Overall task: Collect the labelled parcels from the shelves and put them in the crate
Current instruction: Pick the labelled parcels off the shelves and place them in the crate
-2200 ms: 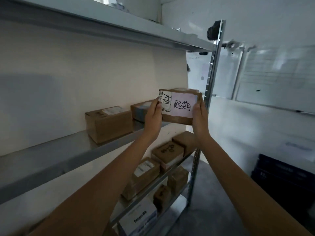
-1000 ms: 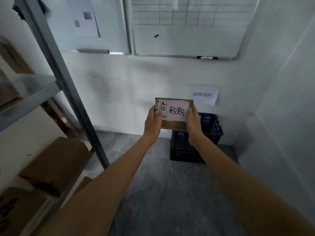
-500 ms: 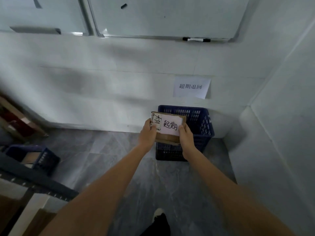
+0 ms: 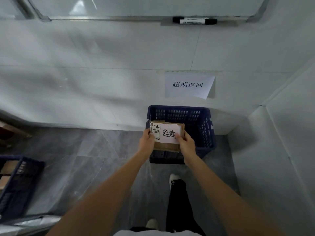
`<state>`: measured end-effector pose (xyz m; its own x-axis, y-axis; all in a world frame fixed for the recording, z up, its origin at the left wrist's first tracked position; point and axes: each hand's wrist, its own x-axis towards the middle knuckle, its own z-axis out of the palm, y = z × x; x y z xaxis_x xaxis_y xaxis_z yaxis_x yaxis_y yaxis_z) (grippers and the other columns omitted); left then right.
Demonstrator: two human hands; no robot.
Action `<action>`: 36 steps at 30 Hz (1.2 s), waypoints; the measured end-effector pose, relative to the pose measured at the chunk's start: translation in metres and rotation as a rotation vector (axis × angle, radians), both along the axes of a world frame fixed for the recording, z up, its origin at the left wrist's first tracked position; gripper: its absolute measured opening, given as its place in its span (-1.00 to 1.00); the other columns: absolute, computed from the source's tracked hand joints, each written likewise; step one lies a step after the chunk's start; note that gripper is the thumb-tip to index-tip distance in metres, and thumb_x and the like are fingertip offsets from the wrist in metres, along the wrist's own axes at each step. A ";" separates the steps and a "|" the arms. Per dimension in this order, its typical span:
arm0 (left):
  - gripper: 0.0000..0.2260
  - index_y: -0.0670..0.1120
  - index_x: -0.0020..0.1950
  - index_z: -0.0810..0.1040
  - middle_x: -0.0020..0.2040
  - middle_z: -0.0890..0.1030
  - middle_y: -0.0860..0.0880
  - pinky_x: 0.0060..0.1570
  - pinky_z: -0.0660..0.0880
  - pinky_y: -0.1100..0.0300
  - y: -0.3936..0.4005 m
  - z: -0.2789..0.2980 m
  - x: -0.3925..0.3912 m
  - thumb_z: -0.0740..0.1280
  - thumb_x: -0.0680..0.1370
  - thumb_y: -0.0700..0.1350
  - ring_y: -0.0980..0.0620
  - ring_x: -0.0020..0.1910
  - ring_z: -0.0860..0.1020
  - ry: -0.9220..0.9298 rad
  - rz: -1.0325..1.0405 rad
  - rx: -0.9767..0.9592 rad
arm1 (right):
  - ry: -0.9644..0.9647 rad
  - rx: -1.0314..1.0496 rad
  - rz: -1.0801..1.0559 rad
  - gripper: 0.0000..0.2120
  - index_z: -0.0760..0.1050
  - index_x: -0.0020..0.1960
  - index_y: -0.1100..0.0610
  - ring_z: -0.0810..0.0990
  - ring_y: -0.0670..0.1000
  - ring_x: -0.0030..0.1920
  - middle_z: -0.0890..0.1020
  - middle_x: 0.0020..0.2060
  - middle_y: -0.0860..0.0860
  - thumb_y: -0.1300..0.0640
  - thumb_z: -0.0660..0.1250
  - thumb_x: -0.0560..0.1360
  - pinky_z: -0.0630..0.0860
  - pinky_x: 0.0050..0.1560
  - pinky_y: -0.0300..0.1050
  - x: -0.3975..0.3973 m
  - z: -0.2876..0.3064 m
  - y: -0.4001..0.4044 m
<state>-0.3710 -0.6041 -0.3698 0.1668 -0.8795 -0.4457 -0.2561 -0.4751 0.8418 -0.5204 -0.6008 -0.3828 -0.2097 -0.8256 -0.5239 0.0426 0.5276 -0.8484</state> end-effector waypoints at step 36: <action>-0.60 -0.07 0.47 0.31 0.29 0.43 0.02 0.31 0.31 0.14 -0.225 -0.373 -0.051 0.18 0.62 -0.16 -0.04 0.30 0.40 0.176 -0.030 0.590 | -0.128 0.581 -0.592 -0.57 0.40 0.43 0.13 0.56 0.15 0.19 0.55 0.26 0.13 0.08 0.31 0.59 0.50 0.26 0.19 -0.055 -0.388 -0.214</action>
<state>-0.4222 -0.8288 -0.7425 0.0258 -0.4793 -0.8773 -0.1574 -0.8686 0.4699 -0.5755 -0.8149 -0.7709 -0.4332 -0.1895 -0.8812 0.5274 0.7396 -0.4183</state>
